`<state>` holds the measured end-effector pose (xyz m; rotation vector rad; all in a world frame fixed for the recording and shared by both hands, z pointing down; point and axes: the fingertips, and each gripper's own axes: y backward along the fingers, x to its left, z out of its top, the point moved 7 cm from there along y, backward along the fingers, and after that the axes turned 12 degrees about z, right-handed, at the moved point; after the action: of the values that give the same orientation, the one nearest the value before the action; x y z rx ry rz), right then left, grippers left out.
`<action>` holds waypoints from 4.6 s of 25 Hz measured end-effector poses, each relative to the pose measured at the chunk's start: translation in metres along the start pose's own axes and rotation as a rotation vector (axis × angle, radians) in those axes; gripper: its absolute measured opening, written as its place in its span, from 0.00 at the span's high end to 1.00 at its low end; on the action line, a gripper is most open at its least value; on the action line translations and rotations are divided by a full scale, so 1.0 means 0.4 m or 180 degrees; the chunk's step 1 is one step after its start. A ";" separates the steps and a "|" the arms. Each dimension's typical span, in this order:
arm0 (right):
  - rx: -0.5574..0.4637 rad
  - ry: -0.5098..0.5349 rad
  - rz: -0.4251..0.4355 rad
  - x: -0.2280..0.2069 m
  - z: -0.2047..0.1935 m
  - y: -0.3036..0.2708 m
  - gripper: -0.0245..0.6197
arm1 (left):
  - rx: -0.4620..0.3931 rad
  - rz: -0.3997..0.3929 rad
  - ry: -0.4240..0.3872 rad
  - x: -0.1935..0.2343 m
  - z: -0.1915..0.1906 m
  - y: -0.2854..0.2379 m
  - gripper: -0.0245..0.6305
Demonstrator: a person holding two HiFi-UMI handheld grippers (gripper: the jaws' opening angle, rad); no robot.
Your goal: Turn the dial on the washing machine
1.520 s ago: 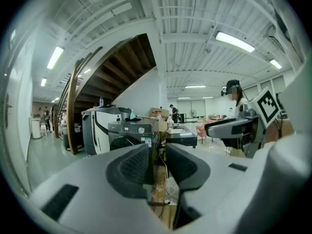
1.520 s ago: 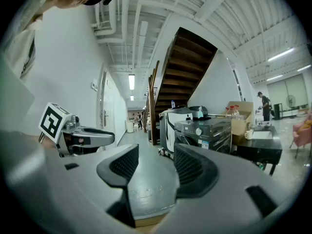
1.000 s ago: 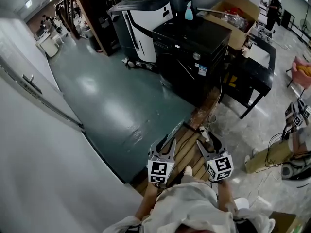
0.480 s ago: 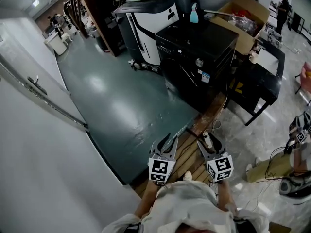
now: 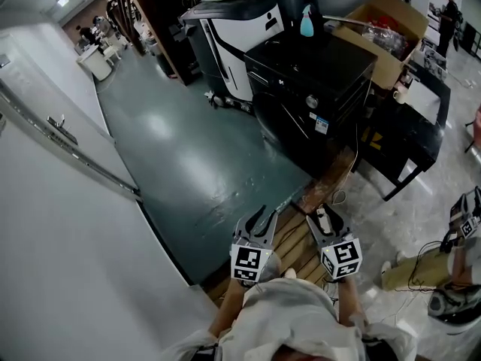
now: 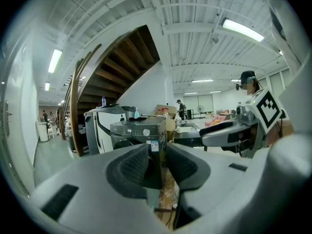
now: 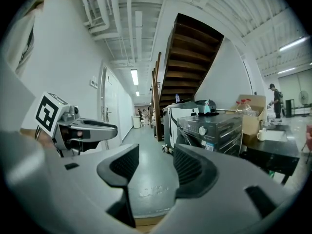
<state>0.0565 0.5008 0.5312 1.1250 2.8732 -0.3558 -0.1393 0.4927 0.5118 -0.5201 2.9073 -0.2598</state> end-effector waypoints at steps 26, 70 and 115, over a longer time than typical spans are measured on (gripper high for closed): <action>0.0192 -0.0062 -0.0247 -0.098 0.155 -0.237 0.62 | 0.0070 -0.0298 0.0046 0.203 0.093 -0.241 0.76; 0.0195 -0.0074 -0.0219 -0.306 0.362 -0.480 0.63 | 0.0071 -0.0246 0.0028 0.371 0.277 -0.532 0.75; 0.0255 -0.0374 -0.0783 -0.649 0.534 -0.846 0.64 | 0.0180 -0.0790 -0.0086 0.593 0.419 -1.096 0.75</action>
<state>0.0091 0.0392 0.4209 0.7312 2.9184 -0.5309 -0.1816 -0.0201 0.4040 -0.8685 2.7974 -0.3637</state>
